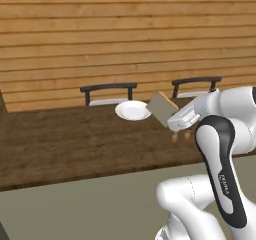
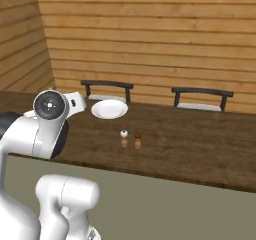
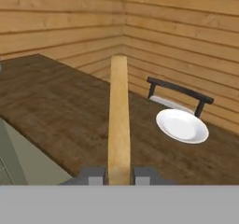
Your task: Start the toaster. Once the lever pops up, take the bread to the plate on the dining counter.
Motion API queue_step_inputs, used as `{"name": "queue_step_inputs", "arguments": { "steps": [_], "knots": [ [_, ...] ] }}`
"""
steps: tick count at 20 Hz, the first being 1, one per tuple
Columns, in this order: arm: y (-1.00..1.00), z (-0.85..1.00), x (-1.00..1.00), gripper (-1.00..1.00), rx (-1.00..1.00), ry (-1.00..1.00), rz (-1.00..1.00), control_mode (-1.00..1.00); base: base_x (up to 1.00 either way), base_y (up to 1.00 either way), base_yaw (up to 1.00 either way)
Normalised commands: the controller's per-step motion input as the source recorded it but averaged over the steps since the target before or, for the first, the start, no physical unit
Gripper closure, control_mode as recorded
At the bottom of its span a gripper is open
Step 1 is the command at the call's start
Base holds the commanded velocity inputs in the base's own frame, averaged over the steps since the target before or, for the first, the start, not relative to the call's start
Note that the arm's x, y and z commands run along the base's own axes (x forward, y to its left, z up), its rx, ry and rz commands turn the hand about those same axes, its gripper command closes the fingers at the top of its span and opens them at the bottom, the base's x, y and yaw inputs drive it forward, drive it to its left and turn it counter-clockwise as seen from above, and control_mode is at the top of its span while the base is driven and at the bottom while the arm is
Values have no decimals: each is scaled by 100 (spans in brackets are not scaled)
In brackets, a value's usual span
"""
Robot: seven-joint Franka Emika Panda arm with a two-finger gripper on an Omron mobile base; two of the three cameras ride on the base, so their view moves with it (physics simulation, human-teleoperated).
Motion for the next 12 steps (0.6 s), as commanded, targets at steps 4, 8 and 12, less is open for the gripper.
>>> {"name": "queue_step_inputs", "arguments": {
  "steps": [4,8,12],
  "knots": [
    [0,0,0,100,0,0,0,100,48,0,0],
    [0,0,0,100,0,0,0,100,43,0,0],
    [-2,0,16,100,0,0,0,-100,18,0,0]
  ]
}}
